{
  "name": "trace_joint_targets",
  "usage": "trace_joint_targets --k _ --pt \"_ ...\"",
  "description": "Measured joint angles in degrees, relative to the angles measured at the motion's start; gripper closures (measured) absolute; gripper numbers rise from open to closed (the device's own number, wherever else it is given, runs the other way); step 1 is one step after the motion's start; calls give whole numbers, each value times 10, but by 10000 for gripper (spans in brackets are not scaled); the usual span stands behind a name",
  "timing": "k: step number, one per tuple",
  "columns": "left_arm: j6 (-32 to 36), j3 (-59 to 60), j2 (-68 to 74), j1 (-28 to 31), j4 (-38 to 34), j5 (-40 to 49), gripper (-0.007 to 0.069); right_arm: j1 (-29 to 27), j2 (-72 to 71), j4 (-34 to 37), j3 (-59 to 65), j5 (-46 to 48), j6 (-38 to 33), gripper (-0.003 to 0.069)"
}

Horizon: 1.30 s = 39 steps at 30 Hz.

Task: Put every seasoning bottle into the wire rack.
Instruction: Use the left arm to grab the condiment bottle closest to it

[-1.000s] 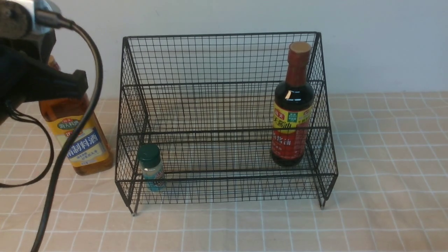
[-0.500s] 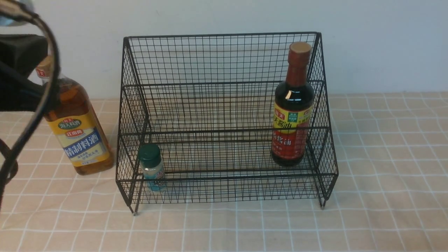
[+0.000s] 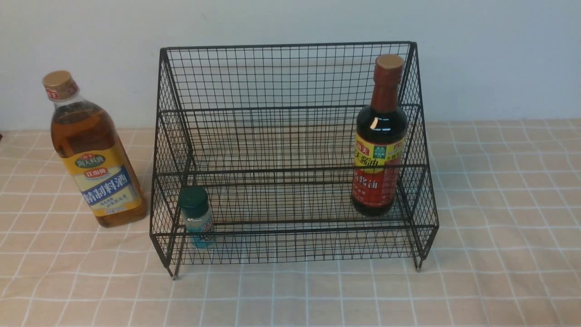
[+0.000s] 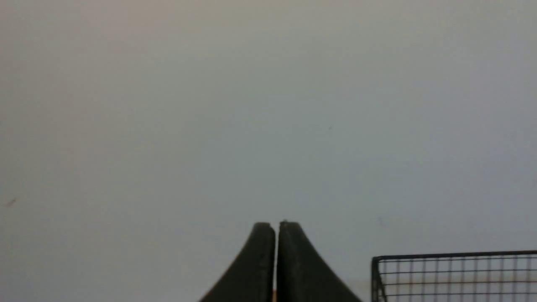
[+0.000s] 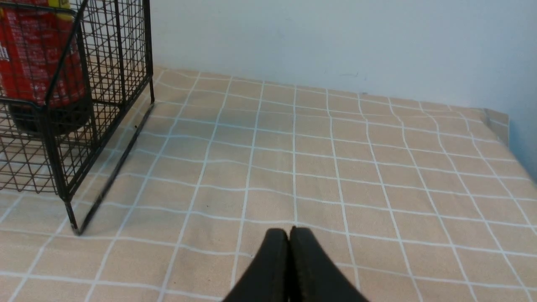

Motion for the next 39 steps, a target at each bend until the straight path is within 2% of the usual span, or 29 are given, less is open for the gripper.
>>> trace_joint_targets --k 4,7,10,15,19,22,28,33,37,39 --pt "31 -13 70 3 -30 -43 614 0 0 0 0 1 0 673" --pt "33 -34 128 4 -41 -60 554 0 0 0 0 1 0 673" --pt "33 -58 177 4 -44 -63 447 0 0 1 0 1 0 673" --pt "22 -97 234 4 -43 -73 201 0 0 1 0 1 0 673" --pt "16 -119 268 4 -43 -74 70 0 0 1 0 1 0 673" --pt "16 -134 305 4 -42 -74 11 0 0 1 0 1 -1 673" --pt "16 -156 370 4 -42 -74 1 0 0 2 0 1 -2 673" --pt "16 -166 422 4 -42 -89 25 0 0 2 0 1 -2 673" --pt "16 -166 452 4 -42 -115 87 0 0 2 0 1 -2 673" --pt "16 -166 455 4 -42 -116 162 0 0 2 0 1 -2 673"
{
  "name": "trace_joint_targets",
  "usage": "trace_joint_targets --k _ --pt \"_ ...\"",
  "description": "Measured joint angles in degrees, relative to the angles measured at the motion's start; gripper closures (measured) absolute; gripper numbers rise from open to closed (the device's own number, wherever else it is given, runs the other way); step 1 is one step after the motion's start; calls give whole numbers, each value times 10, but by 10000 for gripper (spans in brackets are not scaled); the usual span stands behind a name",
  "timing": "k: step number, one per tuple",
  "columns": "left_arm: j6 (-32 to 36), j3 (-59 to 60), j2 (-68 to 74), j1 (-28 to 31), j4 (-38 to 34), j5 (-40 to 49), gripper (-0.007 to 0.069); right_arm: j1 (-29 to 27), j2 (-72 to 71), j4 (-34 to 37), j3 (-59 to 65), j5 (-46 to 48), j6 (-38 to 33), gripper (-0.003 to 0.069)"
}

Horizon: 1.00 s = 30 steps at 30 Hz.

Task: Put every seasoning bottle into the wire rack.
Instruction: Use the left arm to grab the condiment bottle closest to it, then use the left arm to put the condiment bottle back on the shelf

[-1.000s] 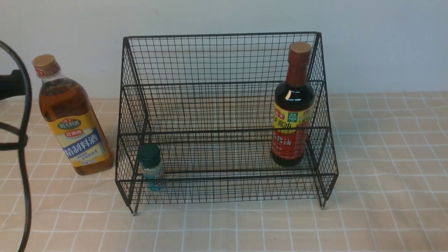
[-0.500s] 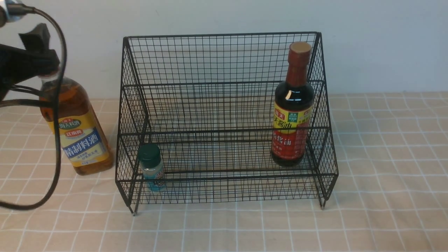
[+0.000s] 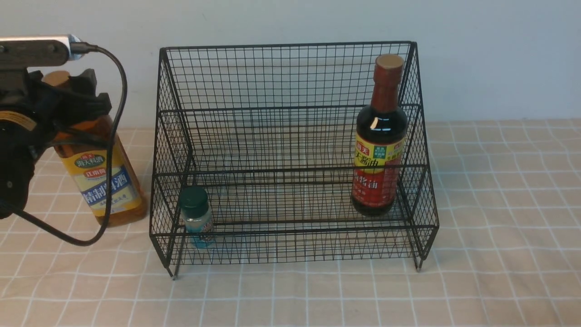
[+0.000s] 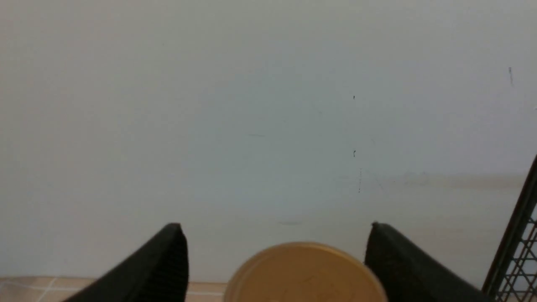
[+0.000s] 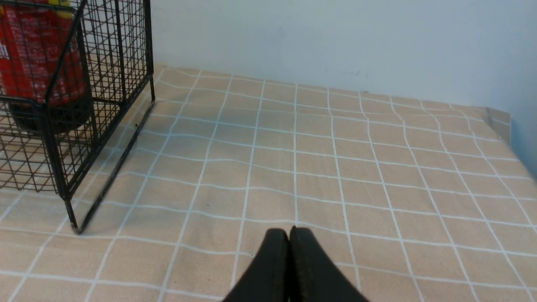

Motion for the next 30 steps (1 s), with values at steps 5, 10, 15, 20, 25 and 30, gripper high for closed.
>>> trace_joint_targets --k 5,10,15,20,25,30 --pt "4 0 -5 0 2 5 326 0 0 0 0 0 -1 673" --pt "4 5 -48 0 2 68 325 0 0 0 0 0 -2 673" --pt "6 -7 -108 0 2 146 325 0 0 0 0 0 -2 673" --pt "6 -64 -174 0 25 207 325 0 0 0 0 0 -2 673" --pt "6 -130 -213 -9 44 236 324 0 0 0 0 0 -2 673" --pt "8 -166 -218 -53 48 243 324 0 0 0 0 0 -2 673"
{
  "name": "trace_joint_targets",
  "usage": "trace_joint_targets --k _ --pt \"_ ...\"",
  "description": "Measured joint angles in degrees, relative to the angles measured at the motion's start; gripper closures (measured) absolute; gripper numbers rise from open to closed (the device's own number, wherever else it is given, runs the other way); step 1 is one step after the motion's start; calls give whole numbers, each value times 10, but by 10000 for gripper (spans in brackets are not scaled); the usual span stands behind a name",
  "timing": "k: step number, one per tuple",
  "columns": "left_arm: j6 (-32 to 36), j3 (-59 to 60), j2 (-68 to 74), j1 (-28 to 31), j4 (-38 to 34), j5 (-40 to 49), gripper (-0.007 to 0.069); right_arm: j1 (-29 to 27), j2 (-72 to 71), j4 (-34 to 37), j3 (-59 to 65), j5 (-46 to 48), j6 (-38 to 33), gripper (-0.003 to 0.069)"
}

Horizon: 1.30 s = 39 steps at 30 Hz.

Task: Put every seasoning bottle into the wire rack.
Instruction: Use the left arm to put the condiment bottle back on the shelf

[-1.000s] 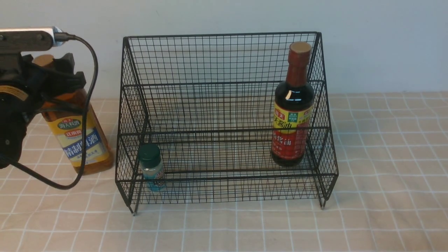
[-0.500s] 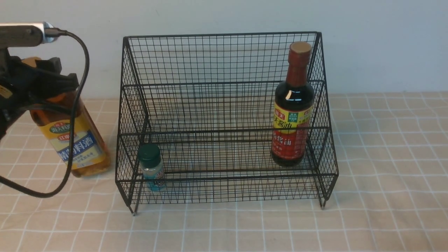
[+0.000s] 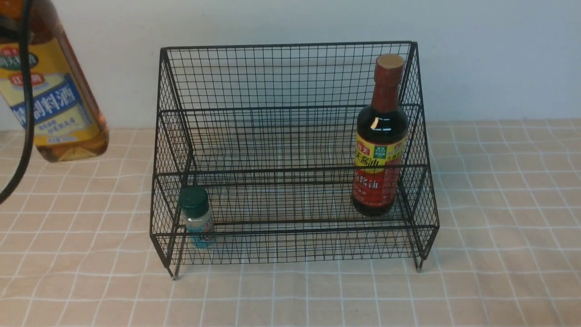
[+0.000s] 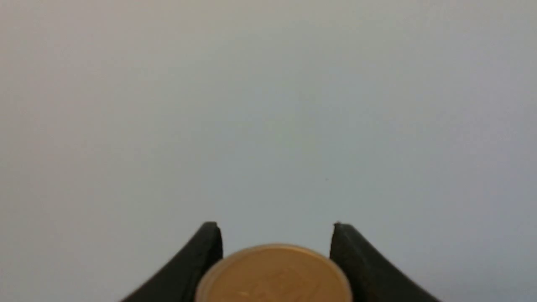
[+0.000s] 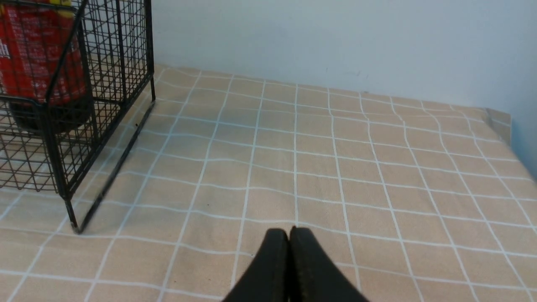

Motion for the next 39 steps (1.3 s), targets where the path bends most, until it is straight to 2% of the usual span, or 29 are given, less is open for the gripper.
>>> trace_joint_targets --k 5,10,18,26,39 --pt "-3 -24 2 -67 0 17 324 0 0 0 0 0 0 673" --pt "-7 -33 24 -105 -8 4 324 0 0 0 0 0 0 673" --pt "-6 -33 80 -120 -8 -29 324 0 0 0 0 0 0 673" --pt "-36 -33 101 -123 -11 -42 324 0 0 0 0 0 0 673" --pt "-15 -33 113 -156 -11 -73 324 0 0 0 0 0 0 673"
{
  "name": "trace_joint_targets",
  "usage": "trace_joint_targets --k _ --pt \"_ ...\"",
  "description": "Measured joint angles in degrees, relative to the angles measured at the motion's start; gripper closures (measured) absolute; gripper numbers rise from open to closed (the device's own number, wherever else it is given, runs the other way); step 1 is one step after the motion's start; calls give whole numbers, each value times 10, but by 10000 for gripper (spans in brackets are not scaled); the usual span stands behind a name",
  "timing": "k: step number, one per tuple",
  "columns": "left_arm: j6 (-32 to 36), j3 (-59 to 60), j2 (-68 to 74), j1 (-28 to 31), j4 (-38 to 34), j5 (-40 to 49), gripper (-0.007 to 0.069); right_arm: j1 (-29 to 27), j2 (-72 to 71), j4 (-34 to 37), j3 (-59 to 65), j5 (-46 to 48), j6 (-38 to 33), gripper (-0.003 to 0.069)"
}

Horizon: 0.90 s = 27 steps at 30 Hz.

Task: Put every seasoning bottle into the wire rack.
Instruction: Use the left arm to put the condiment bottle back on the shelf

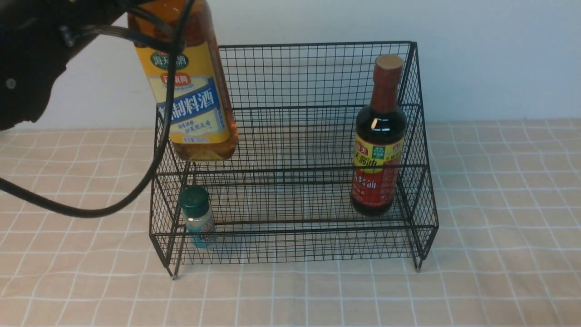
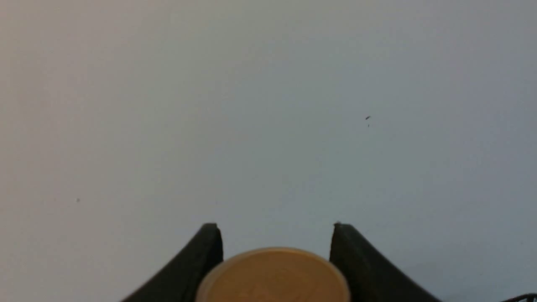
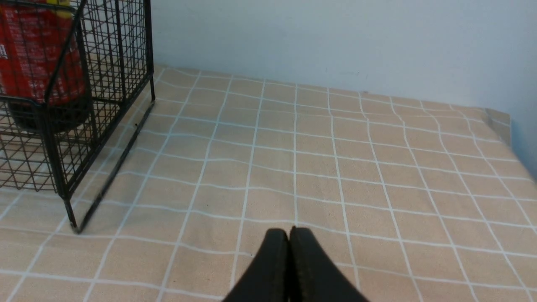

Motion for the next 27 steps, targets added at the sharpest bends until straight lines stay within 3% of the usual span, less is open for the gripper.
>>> trace_joint_targets --k 15,27 --pt "13 0 37 0 2 17 324 0 0 0 0 0 4 673" --pt "11 0 67 0 2 128 324 0 0 0 0 0 4 673"
